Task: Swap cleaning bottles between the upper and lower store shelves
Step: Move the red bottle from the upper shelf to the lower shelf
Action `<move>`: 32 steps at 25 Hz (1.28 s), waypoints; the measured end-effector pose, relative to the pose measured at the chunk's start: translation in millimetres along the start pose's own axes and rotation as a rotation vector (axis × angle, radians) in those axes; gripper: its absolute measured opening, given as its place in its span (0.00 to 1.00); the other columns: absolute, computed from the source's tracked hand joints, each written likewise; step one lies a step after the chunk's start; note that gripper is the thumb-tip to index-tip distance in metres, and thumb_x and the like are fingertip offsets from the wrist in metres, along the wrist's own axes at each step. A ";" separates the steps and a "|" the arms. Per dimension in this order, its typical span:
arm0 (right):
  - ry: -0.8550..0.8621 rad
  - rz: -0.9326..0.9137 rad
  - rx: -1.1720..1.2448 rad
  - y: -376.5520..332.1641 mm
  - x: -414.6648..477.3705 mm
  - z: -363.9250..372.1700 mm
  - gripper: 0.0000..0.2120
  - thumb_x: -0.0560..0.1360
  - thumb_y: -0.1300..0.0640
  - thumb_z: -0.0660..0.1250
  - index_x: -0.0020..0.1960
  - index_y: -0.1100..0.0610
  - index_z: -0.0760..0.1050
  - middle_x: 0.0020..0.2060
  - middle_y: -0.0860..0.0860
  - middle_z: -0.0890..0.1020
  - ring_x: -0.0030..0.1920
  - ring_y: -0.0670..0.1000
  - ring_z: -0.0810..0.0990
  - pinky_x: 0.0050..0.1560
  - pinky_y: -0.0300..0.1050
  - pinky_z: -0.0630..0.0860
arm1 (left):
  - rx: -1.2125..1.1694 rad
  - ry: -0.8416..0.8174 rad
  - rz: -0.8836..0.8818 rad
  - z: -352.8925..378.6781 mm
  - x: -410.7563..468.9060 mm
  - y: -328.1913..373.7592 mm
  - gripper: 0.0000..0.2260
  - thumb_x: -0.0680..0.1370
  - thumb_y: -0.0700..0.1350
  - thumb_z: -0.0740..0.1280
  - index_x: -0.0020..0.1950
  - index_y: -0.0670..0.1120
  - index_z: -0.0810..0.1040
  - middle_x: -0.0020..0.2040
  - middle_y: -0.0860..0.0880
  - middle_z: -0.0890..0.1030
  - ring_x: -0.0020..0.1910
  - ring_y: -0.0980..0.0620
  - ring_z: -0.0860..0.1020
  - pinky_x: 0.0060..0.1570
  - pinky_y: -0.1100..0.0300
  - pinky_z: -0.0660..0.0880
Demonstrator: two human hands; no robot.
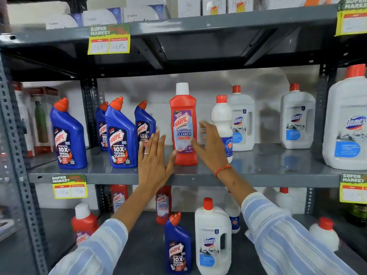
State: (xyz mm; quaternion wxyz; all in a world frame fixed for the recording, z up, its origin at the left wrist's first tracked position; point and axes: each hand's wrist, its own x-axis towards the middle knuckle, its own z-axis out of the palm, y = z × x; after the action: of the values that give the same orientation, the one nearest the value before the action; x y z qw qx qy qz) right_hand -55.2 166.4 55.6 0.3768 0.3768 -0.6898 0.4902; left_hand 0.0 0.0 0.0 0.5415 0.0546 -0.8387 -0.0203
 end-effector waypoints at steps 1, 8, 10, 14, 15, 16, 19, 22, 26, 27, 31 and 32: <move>-0.069 0.107 0.057 2.7 0.3 9.1 0.26 0.71 0.57 0.70 0.65 0.62 0.64 0.62 0.61 0.72 0.60 0.57 0.74 0.62 0.53 0.74 | 0.021 -0.028 -0.023 -3.0 -6.5 -6.2 0.32 0.80 0.64 0.44 0.74 0.43 0.64 0.74 0.44 0.65 0.74 0.48 0.61 0.74 0.47 0.50; -0.260 0.518 0.339 15.0 12.3 32.1 0.26 0.70 0.57 0.72 0.63 0.60 0.66 0.62 0.60 0.76 0.60 0.59 0.76 0.60 0.57 0.75 | 0.154 -0.096 -0.037 -2.0 -28.9 -24.0 0.33 0.81 0.62 0.42 0.60 0.43 0.78 0.56 0.45 0.82 0.58 0.47 0.78 0.66 0.47 0.65; -0.269 0.555 0.390 17.9 12.2 34.3 0.26 0.69 0.58 0.72 0.63 0.60 0.66 0.62 0.60 0.76 0.60 0.59 0.76 0.60 0.58 0.75 | 0.165 -0.101 -0.046 -2.5 -31.4 -23.6 0.32 0.81 0.62 0.42 0.55 0.45 0.80 0.51 0.47 0.83 0.54 0.48 0.79 0.63 0.48 0.68; -0.266 0.542 0.409 18.9 9.9 34.8 0.27 0.69 0.58 0.73 0.63 0.59 0.66 0.62 0.59 0.76 0.60 0.59 0.76 0.60 0.61 0.75 | 0.159 -0.137 -0.073 -4.2 -32.0 -23.7 0.32 0.80 0.64 0.42 0.48 0.48 0.81 0.44 0.50 0.83 0.46 0.50 0.79 0.53 0.52 0.72; -0.265 0.535 0.414 18.3 9.2 33.5 0.27 0.69 0.58 0.73 0.63 0.59 0.66 0.62 0.59 0.76 0.60 0.59 0.76 0.60 0.61 0.75 | 0.164 -0.131 -0.072 -4.8 -31.7 -23.5 0.32 0.80 0.64 0.42 0.47 0.48 0.81 0.43 0.50 0.82 0.45 0.50 0.79 0.51 0.52 0.73; -0.265 0.527 0.410 16.8 7.9 32.2 0.27 0.68 0.57 0.73 0.63 0.59 0.66 0.62 0.59 0.76 0.60 0.59 0.76 0.60 0.61 0.75 | 0.158 -0.122 -0.070 -4.8 -31.8 -23.2 0.31 0.81 0.63 0.42 0.47 0.48 0.81 0.43 0.50 0.82 0.44 0.50 0.79 0.50 0.53 0.73; -0.267 0.498 0.428 15.2 1.6 27.1 0.26 0.69 0.56 0.73 0.63 0.57 0.66 0.62 0.58 0.76 0.59 0.58 0.77 0.60 0.61 0.75 | 0.141 -0.064 -0.066 -7.0 -36.9 -18.7 0.26 0.81 0.59 0.47 0.47 0.47 0.80 0.43 0.50 0.82 0.42 0.49 0.78 0.46 0.53 0.73; -0.252 0.461 0.472 10.2 -7.8 19.5 0.25 0.69 0.55 0.72 0.62 0.56 0.67 0.62 0.57 0.77 0.59 0.57 0.77 0.60 0.61 0.75 | 0.143 -0.032 -0.032 -10.2 -49.6 -16.8 0.23 0.83 0.55 0.45 0.49 0.47 0.77 0.46 0.49 0.80 0.44 0.47 0.76 0.50 0.52 0.72; -0.255 0.416 0.548 -3.9 -23.0 5.1 0.25 0.69 0.54 0.73 0.62 0.55 0.68 0.61 0.55 0.78 0.57 0.55 0.78 0.58 0.58 0.77 | 0.191 -0.075 0.025 -13.9 -68.9 -22.6 0.22 0.83 0.54 0.48 0.62 0.44 0.75 0.59 0.44 0.77 0.59 0.44 0.74 0.67 0.49 0.62; -0.256 0.400 0.567 -9.1 -26.4 1.4 0.25 0.68 0.54 0.73 0.61 0.55 0.68 0.60 0.54 0.78 0.56 0.54 0.78 0.57 0.56 0.78 | 0.212 -0.079 0.034 -15.0 -74.5 -25.0 0.22 0.82 0.54 0.50 0.66 0.43 0.73 0.64 0.43 0.75 0.64 0.43 0.72 0.69 0.49 0.59; -0.280 0.358 0.674 -27.8 -51.7 -10.6 0.23 0.68 0.58 0.73 0.60 0.55 0.69 0.55 0.50 0.79 0.53 0.51 0.79 0.52 0.44 0.78 | 0.270 -0.103 0.028 -24.7 -89.8 -38.4 0.24 0.81 0.55 0.51 0.74 0.44 0.65 0.74 0.44 0.65 0.72 0.46 0.63 0.71 0.48 0.57; -0.305 0.348 0.694 -28.4 -63.4 -11.4 0.23 0.67 0.59 0.74 0.59 0.54 0.69 0.54 0.50 0.79 0.54 0.50 0.79 0.53 0.45 0.78 | 0.282 -0.121 0.032 -27.8 -91.7 -41.4 0.25 0.82 0.56 0.50 0.74 0.44 0.64 0.74 0.44 0.64 0.72 0.46 0.63 0.71 0.47 0.57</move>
State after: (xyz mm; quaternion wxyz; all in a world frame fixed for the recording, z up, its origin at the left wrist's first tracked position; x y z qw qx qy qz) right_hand -0.8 180.2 13.1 0.0325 0.4274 -0.5848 0.6887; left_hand 65.6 -30.0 -75.5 0.4772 0.1155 -0.8650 0.1030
